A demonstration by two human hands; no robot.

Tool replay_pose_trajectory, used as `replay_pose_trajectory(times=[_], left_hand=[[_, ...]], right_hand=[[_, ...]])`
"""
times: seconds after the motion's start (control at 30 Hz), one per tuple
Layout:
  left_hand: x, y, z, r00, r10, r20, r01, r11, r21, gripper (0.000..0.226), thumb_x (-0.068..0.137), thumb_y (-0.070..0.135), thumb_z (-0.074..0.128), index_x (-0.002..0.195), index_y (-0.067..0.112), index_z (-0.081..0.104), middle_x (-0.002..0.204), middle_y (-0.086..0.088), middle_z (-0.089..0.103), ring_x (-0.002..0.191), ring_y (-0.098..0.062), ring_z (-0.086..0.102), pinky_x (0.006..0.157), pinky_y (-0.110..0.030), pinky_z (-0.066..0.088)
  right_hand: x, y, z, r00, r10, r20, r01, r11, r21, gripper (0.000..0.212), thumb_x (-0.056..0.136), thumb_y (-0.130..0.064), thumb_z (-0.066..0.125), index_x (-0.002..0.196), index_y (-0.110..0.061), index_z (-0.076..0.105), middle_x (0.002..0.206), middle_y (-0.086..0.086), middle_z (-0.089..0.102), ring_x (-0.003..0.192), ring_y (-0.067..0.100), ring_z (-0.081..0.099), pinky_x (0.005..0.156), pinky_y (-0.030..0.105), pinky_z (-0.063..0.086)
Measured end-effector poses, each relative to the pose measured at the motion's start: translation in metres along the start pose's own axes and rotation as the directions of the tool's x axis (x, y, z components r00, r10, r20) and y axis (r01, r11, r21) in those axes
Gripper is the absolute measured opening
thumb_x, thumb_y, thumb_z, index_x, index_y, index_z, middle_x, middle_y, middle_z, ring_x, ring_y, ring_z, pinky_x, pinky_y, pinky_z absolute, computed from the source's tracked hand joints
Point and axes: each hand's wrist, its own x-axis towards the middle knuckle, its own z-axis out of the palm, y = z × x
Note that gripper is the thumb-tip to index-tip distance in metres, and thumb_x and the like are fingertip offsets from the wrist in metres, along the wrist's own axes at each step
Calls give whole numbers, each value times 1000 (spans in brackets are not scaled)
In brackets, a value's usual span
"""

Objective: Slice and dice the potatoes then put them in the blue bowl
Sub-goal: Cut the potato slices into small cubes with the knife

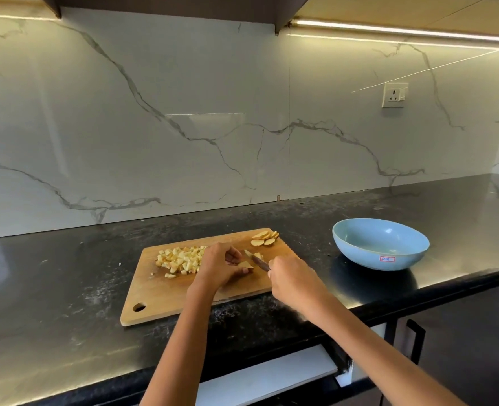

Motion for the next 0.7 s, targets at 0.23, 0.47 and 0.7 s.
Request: replay_pose_trajectory(times=[0.23,0.47,0.7], left_hand=[[-1,1,0,1000,-13,1,13,1000,-26,22,68,11,81,85,10,67,86,-3,68,73,-6,60,63,-9,48],[0,1,1,1000,-15,-3,15,999,-34,19,68,9,81,82,9,68,83,-3,68,74,-9,61,65,-10,48],[0,2,1,999,-38,-9,37,999,-32,20,67,10,81,82,6,69,79,0,64,71,-7,58,57,-8,45]], right_hand=[[-3,-9,1,999,-36,19,36,999,-1,18,96,-11,47,103,-6,62,92,8,62,82,20,60,64,27,42],[3,-12,5,999,-1,39,-1,999,44,16,95,-12,48,102,-5,61,84,5,54,86,21,61,63,27,41],[-8,-18,8,997,-49,60,50,998,-29,18,95,-9,47,110,-5,56,107,12,59,96,26,59,66,27,38]])
